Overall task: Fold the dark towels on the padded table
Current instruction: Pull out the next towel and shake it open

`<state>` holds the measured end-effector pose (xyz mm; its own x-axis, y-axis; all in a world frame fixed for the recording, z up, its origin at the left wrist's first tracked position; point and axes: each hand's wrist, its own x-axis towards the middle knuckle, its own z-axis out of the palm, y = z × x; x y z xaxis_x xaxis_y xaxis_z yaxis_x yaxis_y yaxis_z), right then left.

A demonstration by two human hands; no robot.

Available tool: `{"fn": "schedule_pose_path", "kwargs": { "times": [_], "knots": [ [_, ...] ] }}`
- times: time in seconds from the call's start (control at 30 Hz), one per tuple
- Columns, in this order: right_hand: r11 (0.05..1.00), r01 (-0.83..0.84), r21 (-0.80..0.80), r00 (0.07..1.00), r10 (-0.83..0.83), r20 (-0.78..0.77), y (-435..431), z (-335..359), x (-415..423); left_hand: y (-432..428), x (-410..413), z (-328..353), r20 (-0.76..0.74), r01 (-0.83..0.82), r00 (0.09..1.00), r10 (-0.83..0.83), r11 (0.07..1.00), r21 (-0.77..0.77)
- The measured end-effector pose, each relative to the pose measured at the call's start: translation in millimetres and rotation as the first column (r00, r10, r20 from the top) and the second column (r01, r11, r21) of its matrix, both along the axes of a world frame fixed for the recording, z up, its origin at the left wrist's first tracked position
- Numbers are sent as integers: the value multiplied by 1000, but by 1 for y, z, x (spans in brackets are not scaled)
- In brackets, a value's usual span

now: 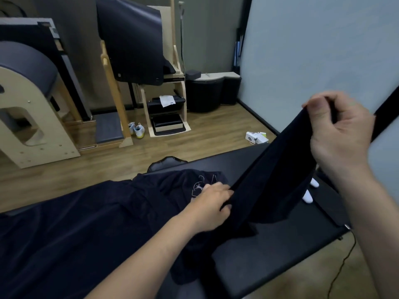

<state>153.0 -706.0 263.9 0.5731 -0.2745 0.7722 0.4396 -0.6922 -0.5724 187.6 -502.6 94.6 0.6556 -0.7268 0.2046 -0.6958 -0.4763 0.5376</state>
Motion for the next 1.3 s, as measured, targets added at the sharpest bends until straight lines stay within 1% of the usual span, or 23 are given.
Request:
{"fn": "schedule_pose_path", "kwargs": {
  "times": [0.1,0.2,0.23,0.27,0.3,0.37,0.4,0.43,0.47,0.5,0.53,0.57,0.6,0.63,0.67,0.7,0.73,0.8,0.87,1.0,1.07,1.17,1.3],
  "knots": [
    [995,97,37,994,-99,38,-23,11,2,16,15,-13,108,-145,985,138,988,59],
    [968,229,105,973,-226,-32,-52,15,9,42,42,0,175,-248,957,230,965,87],
    [949,292,120,956,-287,-61,-62,14,13,47,49,13,163,-254,956,243,966,45],
    [923,360,135,932,-350,-94,-69,17,14,50,54,29,122,-262,956,268,963,-63],
    [899,416,139,907,-401,-127,-78,18,16,51,56,50,52,-285,952,302,934,-215],
    [885,450,123,889,-430,-160,-86,24,17,53,55,91,-91,-328,941,327,807,-491],
    [892,435,120,894,-412,-177,-85,26,19,53,51,111,-125,-325,942,312,747,-580],
    [915,391,94,908,-368,-201,-79,27,23,53,47,128,-117,-292,951,285,713,-637],
    [950,310,31,925,-294,-242,-63,27,27,51,43,140,-68,-235,965,253,722,-651],
    [984,174,-49,938,-180,-296,-41,26,29,47,38,148,11,-165,976,218,769,-618],
    [993,-10,-116,930,-33,-367,-15,23,30,40,34,150,102,-96,978,179,833,-545],
    [966,-198,-167,888,105,-447,12,17,30,34,30,147,170,-43,976,137,886,-462],
    [911,-364,-195,822,216,-526,35,10,29,29,28,141,208,-7,973,97,920,-393],
    [845,-497,-199,744,297,-598,48,0,30,28,26,133,221,15,973,66,937,-348],
    [795,-584,-166,668,354,-655,59,-12,30,30,25,125,211,21,976,51,946,-325],
    [783,-606,-141,629,363,-688,62,-24,33,34,24,118,179,0,982,60,949,-317],
    [793,-593,-139,629,349,-694,64,-33,36,41,24,110,139,-40,986,87,948,-315],
    [830,-523,-193,686,276,-673,67,-44,40,53,22,95,92,-135,981,170,943,-304],
    [831,-503,-240,705,234,-669,70,-50,41,58,18,78,80,-209,968,236,943,-258],
    [822,-516,-242,722,265,-640,77,-54,38,56,5,40,56,-404,906,420,896,-186],
    [820,-504,-270,740,249,-625,70,-51,38,61,2,23,94,-463,875,476,877,-131],
    [802,-482,-352,747,166,-644,48,-46,40,74,9,10,188,-460,870,455,888,-20],
    [838,-370,-401,777,43,-628,17,-49,41,86,20,27,156,-303,939,307,952,-49]
  ]
}}
